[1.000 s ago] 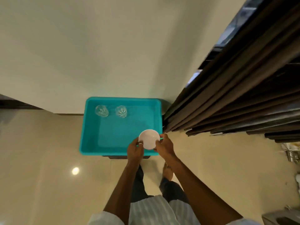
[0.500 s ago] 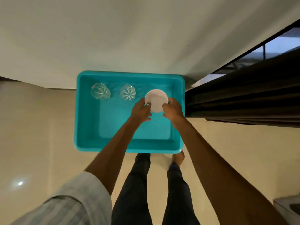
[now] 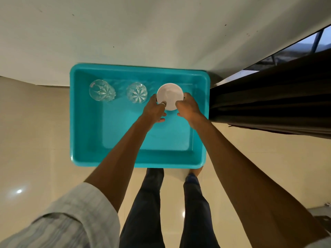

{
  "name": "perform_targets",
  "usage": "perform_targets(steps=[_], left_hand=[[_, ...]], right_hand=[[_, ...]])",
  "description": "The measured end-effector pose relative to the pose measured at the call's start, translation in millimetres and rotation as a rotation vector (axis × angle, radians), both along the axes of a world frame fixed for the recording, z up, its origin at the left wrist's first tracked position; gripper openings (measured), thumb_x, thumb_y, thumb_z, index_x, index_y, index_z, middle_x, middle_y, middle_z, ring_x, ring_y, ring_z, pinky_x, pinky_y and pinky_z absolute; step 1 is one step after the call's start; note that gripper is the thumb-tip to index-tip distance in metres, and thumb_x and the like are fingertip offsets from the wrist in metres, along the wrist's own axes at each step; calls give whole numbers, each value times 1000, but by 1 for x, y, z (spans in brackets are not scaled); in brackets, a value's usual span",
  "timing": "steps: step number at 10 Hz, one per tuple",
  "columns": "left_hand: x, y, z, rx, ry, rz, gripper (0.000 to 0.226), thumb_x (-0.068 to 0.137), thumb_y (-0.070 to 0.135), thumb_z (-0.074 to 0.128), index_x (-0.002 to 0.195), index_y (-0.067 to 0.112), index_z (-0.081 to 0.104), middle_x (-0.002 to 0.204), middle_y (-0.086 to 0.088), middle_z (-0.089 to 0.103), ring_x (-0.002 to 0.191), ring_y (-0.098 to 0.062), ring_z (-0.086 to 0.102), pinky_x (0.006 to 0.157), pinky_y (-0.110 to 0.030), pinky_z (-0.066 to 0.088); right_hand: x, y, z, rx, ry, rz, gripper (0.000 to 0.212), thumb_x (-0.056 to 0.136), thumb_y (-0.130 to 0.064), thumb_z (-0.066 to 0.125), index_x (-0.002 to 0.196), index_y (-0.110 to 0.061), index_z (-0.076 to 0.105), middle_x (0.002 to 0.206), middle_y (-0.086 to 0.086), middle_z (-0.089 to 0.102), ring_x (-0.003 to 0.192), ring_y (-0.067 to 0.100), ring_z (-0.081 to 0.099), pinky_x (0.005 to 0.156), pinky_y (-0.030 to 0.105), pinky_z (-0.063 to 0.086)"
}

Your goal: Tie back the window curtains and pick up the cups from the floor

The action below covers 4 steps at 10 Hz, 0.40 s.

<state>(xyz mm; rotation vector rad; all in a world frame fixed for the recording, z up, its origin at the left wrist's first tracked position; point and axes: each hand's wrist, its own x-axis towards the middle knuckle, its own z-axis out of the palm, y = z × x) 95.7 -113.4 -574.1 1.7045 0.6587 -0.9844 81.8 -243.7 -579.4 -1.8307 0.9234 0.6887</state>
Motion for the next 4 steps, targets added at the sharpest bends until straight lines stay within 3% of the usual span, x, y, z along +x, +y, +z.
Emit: perform_targets(steps=[1,2,3,4], left_hand=[[1,3,1,-8,-5,-14,46,101,25,49,145,25,37,136,-5,52,94,-20,67,65,-30,57],[-3,3,7,-17,-6,5,57,100,25,52,152,25,27,148,-2,42,101,-23,66,77,-37,58],[-5,2,25,-75,91,150,35,105,22,44,139,22,38,133,-1,48,99,-23,61,83,-37,53],[-37,2,47,-48,157,201,14,103,14,40,109,26,42,92,4,51,82,-22,58,66,-28,47]], right_hand=[[-1,1,1,4,8,-1,48,86,-12,51,133,-18,47,121,7,55,104,25,56,91,47,58],[-8,1,1,18,25,-62,65,86,-15,52,148,-19,36,141,10,51,115,29,56,95,48,56],[-17,1,12,9,19,-147,77,85,-21,56,156,-18,25,147,10,48,122,31,58,99,48,54],[-45,1,21,-36,23,-140,74,74,-29,55,144,-13,38,126,8,59,111,30,63,96,50,55]])
